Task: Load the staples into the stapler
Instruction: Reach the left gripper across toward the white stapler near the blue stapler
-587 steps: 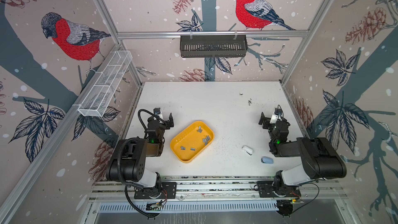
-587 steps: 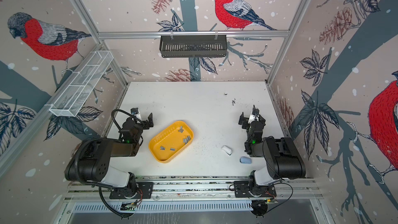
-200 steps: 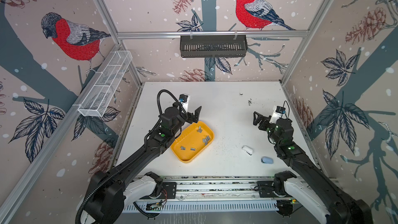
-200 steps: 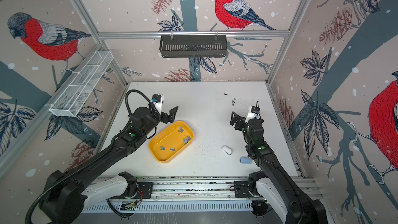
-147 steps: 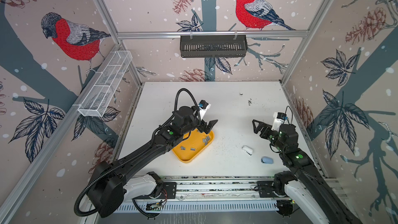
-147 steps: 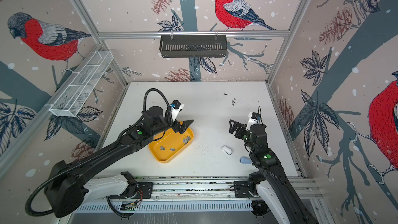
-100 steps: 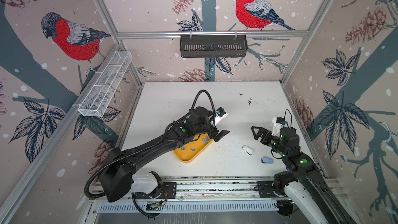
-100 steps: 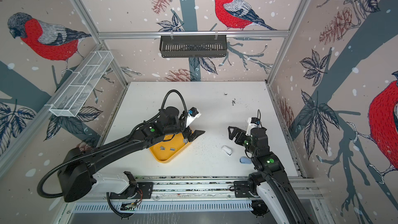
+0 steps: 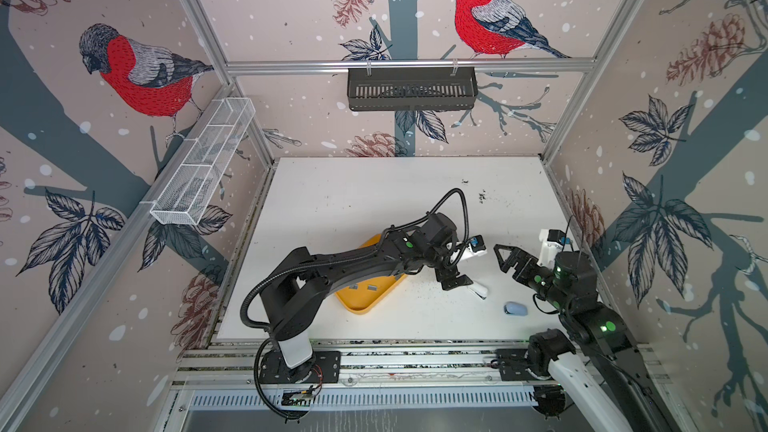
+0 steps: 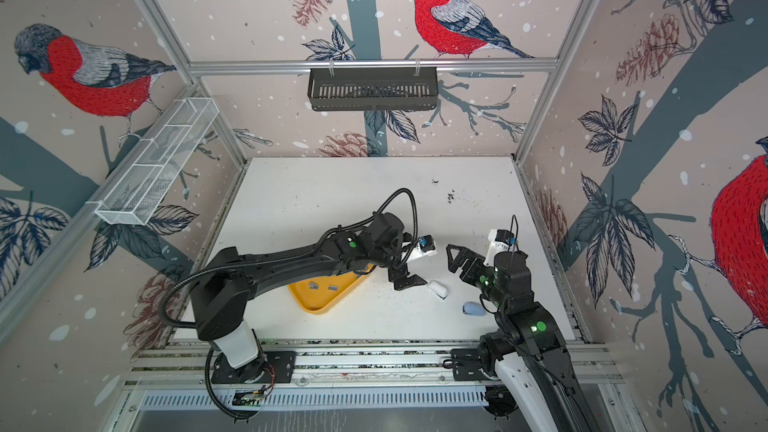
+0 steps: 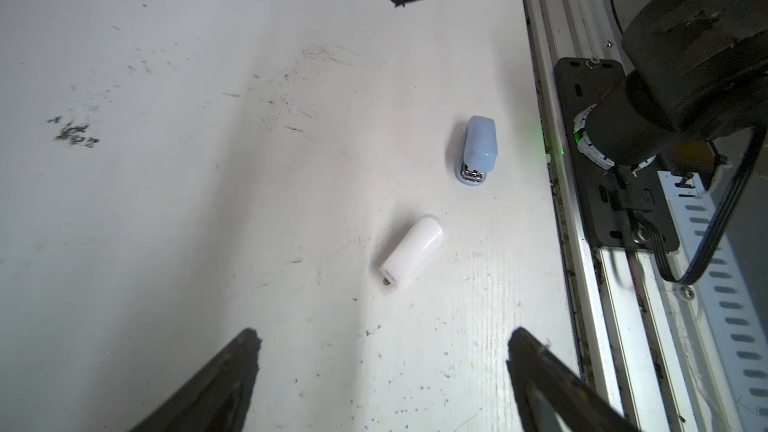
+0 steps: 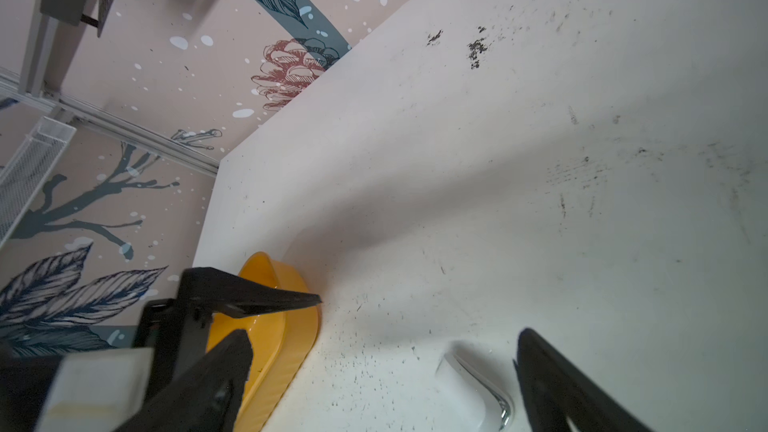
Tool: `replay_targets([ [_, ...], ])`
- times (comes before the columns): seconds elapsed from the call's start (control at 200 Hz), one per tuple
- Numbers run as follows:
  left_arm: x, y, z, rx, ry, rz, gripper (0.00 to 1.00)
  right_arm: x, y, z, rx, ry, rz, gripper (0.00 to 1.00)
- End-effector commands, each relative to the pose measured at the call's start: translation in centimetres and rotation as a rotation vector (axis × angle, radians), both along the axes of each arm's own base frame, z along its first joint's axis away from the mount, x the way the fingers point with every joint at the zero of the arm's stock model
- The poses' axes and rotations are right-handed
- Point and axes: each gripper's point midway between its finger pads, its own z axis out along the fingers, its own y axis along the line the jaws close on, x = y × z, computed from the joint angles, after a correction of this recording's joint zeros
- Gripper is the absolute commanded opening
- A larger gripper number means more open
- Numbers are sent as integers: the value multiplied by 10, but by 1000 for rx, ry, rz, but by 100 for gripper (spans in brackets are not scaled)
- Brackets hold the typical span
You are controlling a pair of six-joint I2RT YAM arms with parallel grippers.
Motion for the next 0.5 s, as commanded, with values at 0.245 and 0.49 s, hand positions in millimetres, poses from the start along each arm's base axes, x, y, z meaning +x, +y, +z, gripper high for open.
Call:
replay_targets([
  [0.245,-19,-39,-41,71,26,-161,89,-10,-27,2,-3,-10,-150,100],
  [0.49,-27,-51,-63,121,47,-216,85,-11,-29,-1,-17,-5,-152,100],
])
